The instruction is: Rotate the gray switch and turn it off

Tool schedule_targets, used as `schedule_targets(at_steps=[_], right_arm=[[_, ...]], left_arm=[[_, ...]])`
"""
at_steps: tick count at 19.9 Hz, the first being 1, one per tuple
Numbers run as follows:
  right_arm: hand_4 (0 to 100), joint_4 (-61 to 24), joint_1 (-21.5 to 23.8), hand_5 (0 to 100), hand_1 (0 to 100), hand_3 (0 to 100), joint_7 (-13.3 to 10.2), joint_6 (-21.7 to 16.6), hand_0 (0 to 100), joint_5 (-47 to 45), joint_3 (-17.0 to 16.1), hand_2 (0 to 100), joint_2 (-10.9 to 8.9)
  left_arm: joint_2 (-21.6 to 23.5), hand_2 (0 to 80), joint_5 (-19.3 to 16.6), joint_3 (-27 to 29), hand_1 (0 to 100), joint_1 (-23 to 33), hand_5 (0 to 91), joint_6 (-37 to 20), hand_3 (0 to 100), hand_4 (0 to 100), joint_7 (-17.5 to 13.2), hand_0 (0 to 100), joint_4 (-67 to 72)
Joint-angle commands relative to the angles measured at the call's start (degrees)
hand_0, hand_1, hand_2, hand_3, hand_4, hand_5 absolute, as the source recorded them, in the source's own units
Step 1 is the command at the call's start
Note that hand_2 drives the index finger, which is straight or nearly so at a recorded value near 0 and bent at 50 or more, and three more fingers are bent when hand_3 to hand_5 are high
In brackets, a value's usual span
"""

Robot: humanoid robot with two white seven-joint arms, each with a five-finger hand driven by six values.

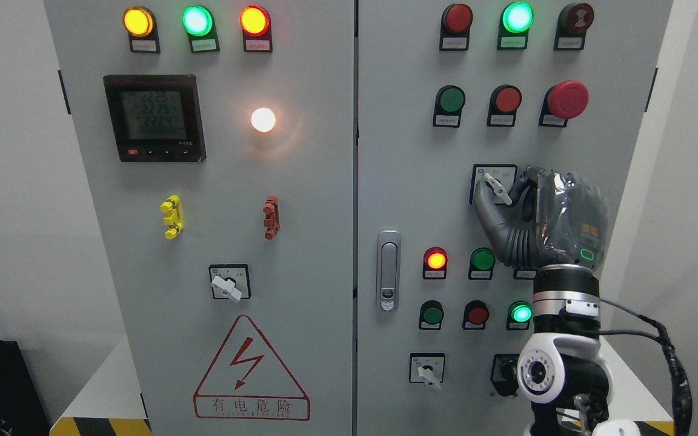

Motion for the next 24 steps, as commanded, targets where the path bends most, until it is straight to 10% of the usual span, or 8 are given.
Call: schedule_targets(at_steps=[1, 24], right_arm=[[100, -0.02, -0.24, 100, 30, 100, -0.18, -0.1, 47, 0.0, 0.7, 75, 0.0], [100, -0.02, -0.24, 100, 30, 100, -0.18, -0.1, 51, 0.0, 0.7, 78, 0.0]], left_arm=[[0.0, 0.0, 1.14, 0.44, 39, -0.53, 0.0, -0.03, 0, 0, -0.04, 12, -1.41], [0.0, 0.0, 1.14, 0.44, 39, -0.53, 0.0, -0.03, 0, 0, -0.04, 12, -1.41]])
